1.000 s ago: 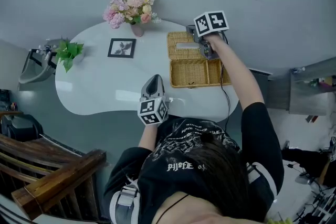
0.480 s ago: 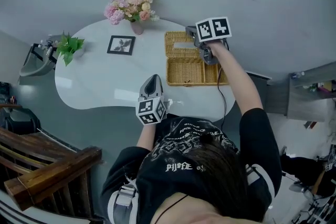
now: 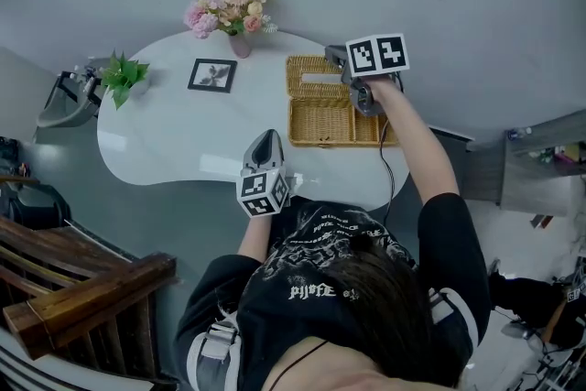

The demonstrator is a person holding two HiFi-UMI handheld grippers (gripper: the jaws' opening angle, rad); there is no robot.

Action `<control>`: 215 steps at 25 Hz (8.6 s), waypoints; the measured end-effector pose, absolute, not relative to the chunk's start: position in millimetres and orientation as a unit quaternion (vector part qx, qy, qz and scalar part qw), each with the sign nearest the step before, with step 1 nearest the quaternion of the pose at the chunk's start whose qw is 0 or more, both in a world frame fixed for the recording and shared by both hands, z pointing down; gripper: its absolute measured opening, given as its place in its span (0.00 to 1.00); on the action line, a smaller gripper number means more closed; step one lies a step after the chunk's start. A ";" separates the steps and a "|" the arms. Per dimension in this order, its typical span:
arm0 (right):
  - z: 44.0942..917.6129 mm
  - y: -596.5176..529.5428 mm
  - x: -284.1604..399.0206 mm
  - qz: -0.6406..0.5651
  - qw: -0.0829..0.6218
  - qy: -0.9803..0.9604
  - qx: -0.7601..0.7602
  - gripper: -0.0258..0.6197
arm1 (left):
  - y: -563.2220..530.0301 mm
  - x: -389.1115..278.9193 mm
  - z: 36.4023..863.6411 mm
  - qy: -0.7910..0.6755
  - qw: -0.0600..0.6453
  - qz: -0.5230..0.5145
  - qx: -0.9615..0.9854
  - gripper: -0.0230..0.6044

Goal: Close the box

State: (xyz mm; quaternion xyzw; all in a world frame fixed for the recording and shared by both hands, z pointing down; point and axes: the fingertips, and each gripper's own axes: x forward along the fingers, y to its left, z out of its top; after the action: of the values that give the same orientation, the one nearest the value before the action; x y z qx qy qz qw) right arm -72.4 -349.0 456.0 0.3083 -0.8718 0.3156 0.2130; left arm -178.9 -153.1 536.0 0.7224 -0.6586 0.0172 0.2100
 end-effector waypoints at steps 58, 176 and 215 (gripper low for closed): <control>445.5 -248.8 -67.7 0.281 0.205 -0.912 0.217 0.09 | -98.3 -144.6 542.7 -0.686 0.192 0.002 0.702 0.08; 593.0 -139.4 -50.8 0.175 0.304 -0.905 0.242 0.10 | -121.2 -146.9 559.4 -0.684 0.190 0.023 0.704 0.08; 611.5 -127.8 -10.9 0.252 0.212 -0.892 0.309 0.19 | -109.2 -126.2 576.4 -0.667 0.200 0.040 0.717 0.08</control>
State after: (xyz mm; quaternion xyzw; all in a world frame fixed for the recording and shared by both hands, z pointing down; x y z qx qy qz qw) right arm -10.9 -127.8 611.5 0.3087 -0.8921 0.2524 0.2124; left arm -126.2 -109.2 576.4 0.7167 -0.6669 0.0404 0.2000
